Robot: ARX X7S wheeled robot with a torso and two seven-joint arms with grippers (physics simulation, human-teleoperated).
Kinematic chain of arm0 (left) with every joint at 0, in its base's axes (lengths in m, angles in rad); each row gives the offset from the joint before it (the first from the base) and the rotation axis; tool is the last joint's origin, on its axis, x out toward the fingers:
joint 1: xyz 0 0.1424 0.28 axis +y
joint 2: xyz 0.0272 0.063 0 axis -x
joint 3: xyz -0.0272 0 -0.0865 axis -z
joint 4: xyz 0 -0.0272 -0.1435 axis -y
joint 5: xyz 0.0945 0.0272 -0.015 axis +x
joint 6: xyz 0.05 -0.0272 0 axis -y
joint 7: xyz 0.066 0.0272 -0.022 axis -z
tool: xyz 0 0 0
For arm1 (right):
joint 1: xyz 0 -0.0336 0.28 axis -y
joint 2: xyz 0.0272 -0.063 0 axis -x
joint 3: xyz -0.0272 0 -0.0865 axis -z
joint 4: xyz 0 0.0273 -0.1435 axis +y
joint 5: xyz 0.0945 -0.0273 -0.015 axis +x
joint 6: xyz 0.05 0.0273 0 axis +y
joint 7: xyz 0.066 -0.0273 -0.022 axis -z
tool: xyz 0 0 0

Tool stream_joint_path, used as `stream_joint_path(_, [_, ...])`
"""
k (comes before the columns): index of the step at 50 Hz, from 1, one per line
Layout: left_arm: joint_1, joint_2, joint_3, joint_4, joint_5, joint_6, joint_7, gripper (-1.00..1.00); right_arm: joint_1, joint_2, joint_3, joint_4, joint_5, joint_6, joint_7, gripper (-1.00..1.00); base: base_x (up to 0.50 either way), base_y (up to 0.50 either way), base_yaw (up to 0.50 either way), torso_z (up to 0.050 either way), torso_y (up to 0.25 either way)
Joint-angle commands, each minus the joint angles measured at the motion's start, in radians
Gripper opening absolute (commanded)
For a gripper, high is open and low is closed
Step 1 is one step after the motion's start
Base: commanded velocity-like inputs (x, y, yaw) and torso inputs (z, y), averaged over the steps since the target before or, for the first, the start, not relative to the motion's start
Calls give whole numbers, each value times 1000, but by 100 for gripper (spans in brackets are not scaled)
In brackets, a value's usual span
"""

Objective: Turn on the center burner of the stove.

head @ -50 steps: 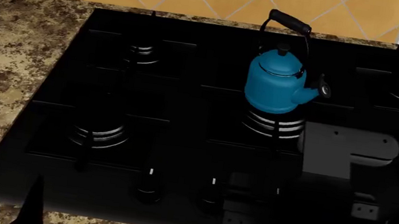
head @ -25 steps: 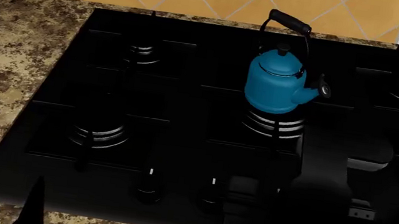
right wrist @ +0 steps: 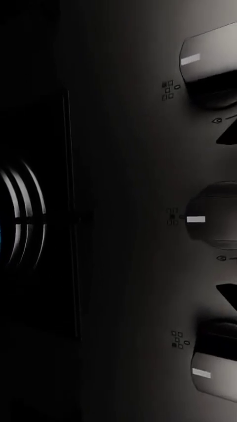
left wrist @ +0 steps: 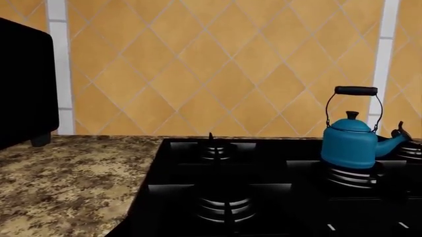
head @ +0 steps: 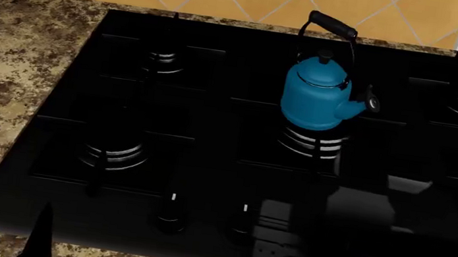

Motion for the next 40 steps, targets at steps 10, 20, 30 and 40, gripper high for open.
stream_joint_path(10, [0, -7, 2, 11, -10, -5, -7, 100, -16, 15, -65, 68, -23, -51, -48, 100, 0, 0, 0, 0, 0])
stream_joint_path(20, [3, -12, 5, 27, -11, -15, -16, 100, -25, 17, -74, 78, -16, -56, -50, 100, 2, 0, 0, 0, 0])
stream_joint_path(30, [2, -15, 8, 29, -14, -16, -18, 100, -22, 8, -91, 88, 7, -43, -65, -100, 2, 0, 1, 0, 0])
stream_joint_path(40, [-3, -17, 13, 27, -12, -21, -22, 100, -17, 29, -130, 63, 3, -32, -69, -100, 0, 0, 1, 0, 0])
